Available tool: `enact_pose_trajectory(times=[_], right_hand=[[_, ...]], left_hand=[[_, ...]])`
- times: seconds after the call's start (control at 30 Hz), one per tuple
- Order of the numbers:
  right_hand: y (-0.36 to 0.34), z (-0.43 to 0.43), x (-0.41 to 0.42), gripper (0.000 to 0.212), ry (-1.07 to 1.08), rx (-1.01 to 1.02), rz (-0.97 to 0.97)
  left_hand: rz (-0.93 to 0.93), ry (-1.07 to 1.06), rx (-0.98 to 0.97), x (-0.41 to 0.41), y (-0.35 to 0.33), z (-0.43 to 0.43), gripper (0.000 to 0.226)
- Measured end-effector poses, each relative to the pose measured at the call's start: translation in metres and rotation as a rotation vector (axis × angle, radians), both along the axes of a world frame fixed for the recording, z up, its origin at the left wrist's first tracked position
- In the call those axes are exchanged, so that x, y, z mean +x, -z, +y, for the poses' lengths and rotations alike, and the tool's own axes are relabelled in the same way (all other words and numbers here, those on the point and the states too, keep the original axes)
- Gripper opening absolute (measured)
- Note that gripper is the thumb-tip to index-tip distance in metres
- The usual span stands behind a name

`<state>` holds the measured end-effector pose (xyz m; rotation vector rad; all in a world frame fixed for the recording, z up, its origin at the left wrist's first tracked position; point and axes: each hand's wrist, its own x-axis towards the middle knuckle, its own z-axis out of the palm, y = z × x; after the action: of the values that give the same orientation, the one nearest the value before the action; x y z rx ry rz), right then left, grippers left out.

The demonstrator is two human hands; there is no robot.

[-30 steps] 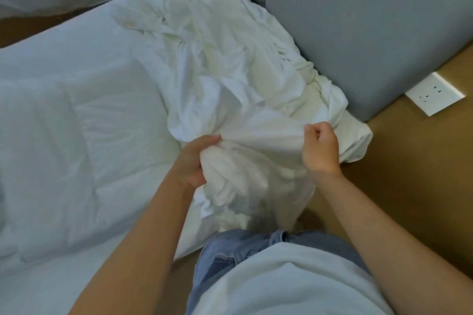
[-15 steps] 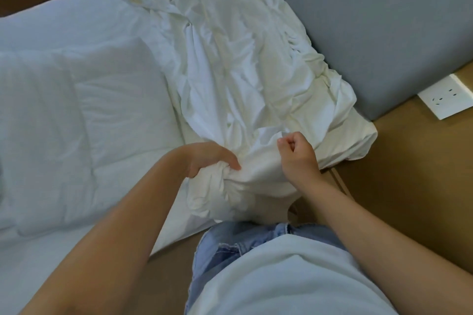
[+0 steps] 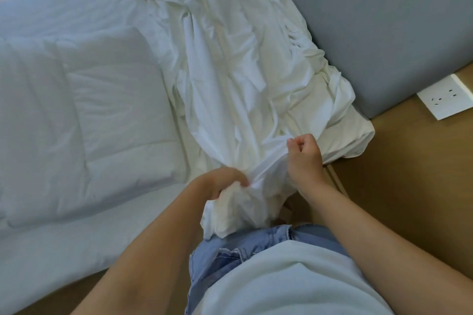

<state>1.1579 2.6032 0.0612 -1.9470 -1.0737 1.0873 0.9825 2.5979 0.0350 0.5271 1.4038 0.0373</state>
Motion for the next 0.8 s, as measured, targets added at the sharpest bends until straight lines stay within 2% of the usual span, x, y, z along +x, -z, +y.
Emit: enact_pose_trajectory(times=[0.07,0.13,0.23,0.33,0.4,0.5,0.6,0.8], right_hand=[[0.008,-0.007,0.001,0.016,-0.083,-0.053,-0.017],[0.011,-0.011,0.000,0.017,-0.141,-0.083,-0.026],[0.007,-0.004,0.005,0.019,-0.116,-0.059,0.009],[-0.003,0.007,0.007,0.010,-0.033,-0.046,0.176],[-0.012,0.013,0.005,0.013,-0.006,-0.030,0.311],[-0.021,0.020,0.003,0.017,-0.024,-0.006,0.382],[-0.020,0.018,0.004,0.018,-0.089,-0.013,0.357],[-0.020,0.022,0.011,0.021,-0.217,-0.022,0.300]], left_hand=[[0.152,0.044,0.058,0.002,0.008,-0.003,0.043],[0.118,-0.061,0.229,0.006,0.006,0.004,0.038],[-0.081,-0.328,0.352,0.008,-0.017,0.019,0.032],[-0.402,-0.569,0.264,0.005,-0.034,0.021,0.039],[-0.498,-0.630,0.232,0.007,-0.038,0.016,0.035],[-0.507,-0.482,0.136,0.011,-0.043,0.008,0.023],[-0.391,-0.258,0.057,0.012,-0.049,0.010,0.037],[-0.334,-0.424,0.254,0.018,-0.056,0.030,0.049]])
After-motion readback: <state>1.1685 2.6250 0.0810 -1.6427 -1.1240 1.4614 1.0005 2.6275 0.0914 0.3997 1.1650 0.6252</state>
